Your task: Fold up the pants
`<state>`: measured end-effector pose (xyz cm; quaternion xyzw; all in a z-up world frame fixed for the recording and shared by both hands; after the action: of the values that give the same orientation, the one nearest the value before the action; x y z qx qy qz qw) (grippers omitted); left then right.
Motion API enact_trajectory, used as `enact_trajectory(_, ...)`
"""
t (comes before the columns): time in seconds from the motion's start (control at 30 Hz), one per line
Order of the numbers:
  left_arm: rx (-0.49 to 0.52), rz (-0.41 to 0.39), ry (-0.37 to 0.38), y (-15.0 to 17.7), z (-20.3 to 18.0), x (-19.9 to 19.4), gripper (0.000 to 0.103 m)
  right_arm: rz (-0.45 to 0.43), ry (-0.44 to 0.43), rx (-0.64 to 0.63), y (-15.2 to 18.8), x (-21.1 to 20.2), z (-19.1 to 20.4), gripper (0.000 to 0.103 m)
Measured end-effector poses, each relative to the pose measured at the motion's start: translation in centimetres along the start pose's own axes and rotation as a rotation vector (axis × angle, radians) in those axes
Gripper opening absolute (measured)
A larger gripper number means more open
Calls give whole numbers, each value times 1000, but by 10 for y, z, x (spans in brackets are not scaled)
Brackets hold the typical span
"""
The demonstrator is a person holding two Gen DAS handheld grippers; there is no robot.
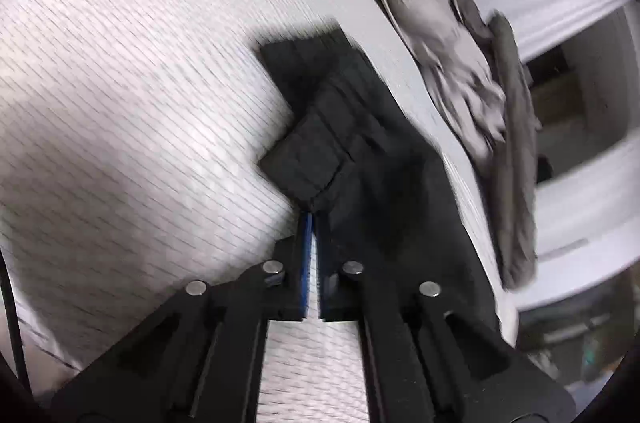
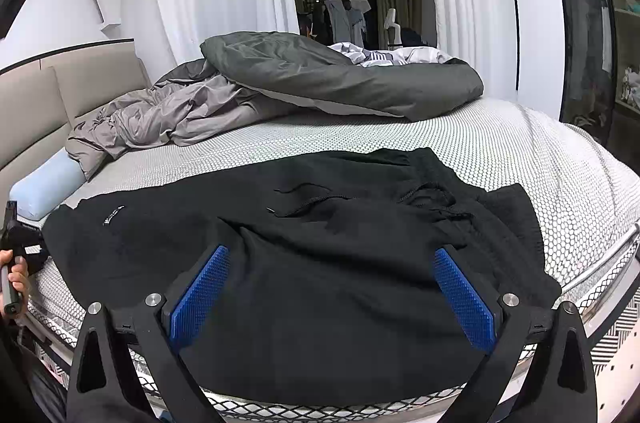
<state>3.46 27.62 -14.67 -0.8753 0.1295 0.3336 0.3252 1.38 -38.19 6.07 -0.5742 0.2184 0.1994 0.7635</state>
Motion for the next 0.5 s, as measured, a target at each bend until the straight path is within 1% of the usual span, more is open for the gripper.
enact_trajectory(0.07,-17,-57,-36,-13,18,-15,0,-8,5,1,-1,-2,-2,103)
enact_trajectory(0.1,-34,-102,-70,-17,30,-28,0,-8,4,3,-1,-3,-4,103)
enact_trajectory(0.13,-43,-119,-77,-18,39,-39,0,-9,5,5,-1,-3,-6,103)
enact_trajectory(0.17,-47,-127,-66,-19,48,-48,0,-8,6,7,-1,-4,-6,103)
enact_trajectory(0.2,-33,-111,-29,-18,48,-50,0,-4,7,11,-1,-3,-8,103)
enact_trajectory(0.23,-19,-100,-6,-23,52,-51,1,-3,5,14,-1,-3,-10,103)
enact_trajectory(0.27,6,-79,10,-20,48,-48,4,0,4,17,-1,-3,-10,103)
enact_trajectory(0.3,29,-44,29,-14,44,-45,21,3,3,19,-1,-3,-9,103)
enact_trajectory(0.33,48,4,76,-10,32,-33,46,8,2,24,0,-2,-10,103)
enact_trajectory(0.37,65,45,115,-9,20,-21,55,15,2,31,0,0,-10,103)
enact_trajectory(0.4,83,55,118,-9,11,-16,63,19,2,34,0,1,-11,103)
enact_trajectory(0.43,111,43,84,-14,2,-8,69,24,6,36,0,3,-11,103)
enact_trajectory(0.5,129,55,59,-21,-12,11,78,24,14,37,0,3,-12,103)
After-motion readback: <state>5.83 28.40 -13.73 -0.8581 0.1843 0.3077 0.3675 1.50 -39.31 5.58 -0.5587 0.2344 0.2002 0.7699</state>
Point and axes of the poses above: each gripper's, at about its wrist camera, not at the fingertips, and x roughly the way its jaws point, z to its left, y to its underside, the point moved 4 cm from there along x, roughly the way its jaws point, and after that the axes turned 12 degrees about x, right-handed, at the moved point
